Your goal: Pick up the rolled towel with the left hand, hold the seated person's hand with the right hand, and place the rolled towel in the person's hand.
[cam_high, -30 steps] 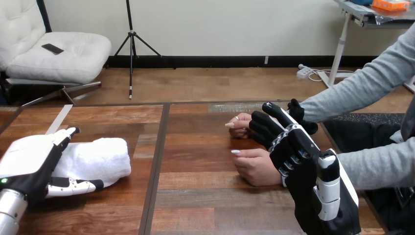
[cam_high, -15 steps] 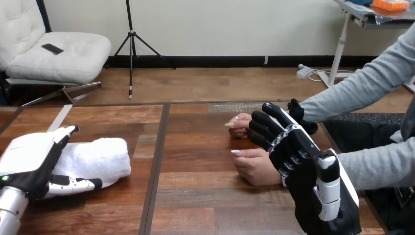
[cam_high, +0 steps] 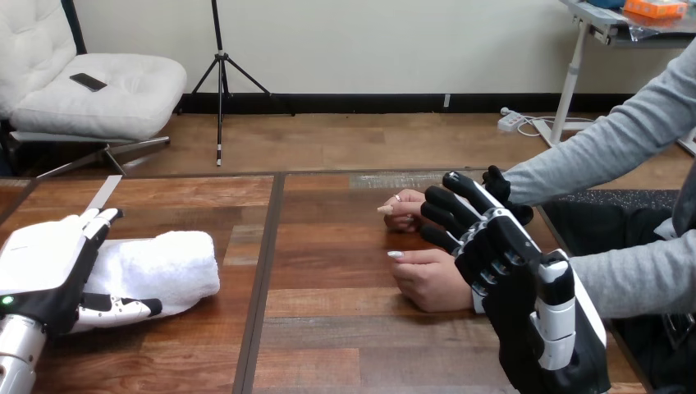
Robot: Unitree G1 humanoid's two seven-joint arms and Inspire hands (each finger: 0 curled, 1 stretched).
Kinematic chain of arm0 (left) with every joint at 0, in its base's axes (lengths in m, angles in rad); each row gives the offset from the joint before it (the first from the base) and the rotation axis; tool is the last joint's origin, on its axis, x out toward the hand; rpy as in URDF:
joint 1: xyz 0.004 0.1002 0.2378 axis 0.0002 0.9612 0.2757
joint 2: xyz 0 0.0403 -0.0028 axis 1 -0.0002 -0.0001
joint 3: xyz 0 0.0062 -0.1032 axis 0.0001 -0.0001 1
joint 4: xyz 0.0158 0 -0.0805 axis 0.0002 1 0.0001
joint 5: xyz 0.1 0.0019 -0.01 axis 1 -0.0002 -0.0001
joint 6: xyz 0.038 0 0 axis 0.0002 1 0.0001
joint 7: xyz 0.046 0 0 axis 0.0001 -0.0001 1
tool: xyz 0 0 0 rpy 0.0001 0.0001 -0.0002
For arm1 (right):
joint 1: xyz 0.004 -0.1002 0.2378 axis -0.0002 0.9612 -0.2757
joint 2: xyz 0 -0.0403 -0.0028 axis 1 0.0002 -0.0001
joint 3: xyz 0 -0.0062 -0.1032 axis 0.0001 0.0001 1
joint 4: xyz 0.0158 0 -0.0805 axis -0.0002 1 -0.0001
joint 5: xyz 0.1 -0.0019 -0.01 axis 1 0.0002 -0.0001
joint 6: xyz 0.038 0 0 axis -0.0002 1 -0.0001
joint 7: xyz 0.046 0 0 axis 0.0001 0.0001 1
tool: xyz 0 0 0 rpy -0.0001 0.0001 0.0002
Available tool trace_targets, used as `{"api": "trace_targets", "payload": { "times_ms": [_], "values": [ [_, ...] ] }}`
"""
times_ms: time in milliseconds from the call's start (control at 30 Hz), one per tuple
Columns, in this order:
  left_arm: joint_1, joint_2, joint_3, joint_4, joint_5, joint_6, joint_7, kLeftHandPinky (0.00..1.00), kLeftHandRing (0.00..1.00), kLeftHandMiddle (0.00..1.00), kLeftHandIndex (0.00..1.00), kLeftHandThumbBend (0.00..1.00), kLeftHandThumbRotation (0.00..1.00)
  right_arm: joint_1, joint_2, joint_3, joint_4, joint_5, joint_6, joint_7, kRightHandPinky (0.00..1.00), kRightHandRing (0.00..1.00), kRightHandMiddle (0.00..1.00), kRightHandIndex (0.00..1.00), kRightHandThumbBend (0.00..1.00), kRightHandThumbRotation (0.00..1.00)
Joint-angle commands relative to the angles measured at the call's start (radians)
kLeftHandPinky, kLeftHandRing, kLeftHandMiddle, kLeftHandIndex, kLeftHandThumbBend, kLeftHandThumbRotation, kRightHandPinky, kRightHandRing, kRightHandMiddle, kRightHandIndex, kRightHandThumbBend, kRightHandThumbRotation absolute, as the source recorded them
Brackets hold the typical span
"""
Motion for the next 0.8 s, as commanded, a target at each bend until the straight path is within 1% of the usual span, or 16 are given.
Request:
{"api": "trace_targets", "payload": {
  "times_ms": [0,267,400,533,733,767],
  "values": [
    [-0.089,0.009,-0.020,0.001,0.014,0.025,0.034,0.90,0.92,0.94,0.91,0.97,0.54,-0.045,-0.006,-0.008,-0.048,0.006,-0.012,0.001,0.87,0.90,0.88,0.89,0.84,0.97],
    [-0.108,0.008,-0.043,0.012,0.029,0.055,0.037,0.93,0.94,0.95,0.93,0.97,0.53,-0.046,-0.009,-0.008,-0.051,0.015,-0.001,0.007,0.88,0.90,0.89,0.90,0.85,0.96],
    [-0.114,0.008,-0.052,0.006,0.031,0.070,0.033,0.94,0.95,0.96,0.94,0.97,0.55,-0.046,-0.009,-0.009,-0.053,0.014,0.001,0.007,0.88,0.91,0.89,0.90,0.85,0.96],
    [-0.128,0.006,-0.063,0.025,0.031,0.071,0.039,0.95,0.96,0.97,0.95,0.97,0.54,-0.045,-0.011,-0.009,-0.057,0.011,0.005,0.005,0.88,0.91,0.89,0.90,0.85,0.96],
    [-0.142,0.007,-0.079,0.018,0.039,0.088,0.027,0.96,0.97,0.98,0.96,0.97,0.55,-0.045,-0.010,-0.008,-0.060,0.014,0.007,0.007,0.88,0.91,0.89,0.90,0.85,0.96],
    [-0.151,0.006,-0.084,0.029,0.043,0.088,0.029,0.96,0.97,0.98,0.96,0.97,0.55,-0.046,-0.010,-0.009,-0.059,0.015,0.007,0.006,0.88,0.91,0.89,0.90,0.85,0.96]
  ]
}}
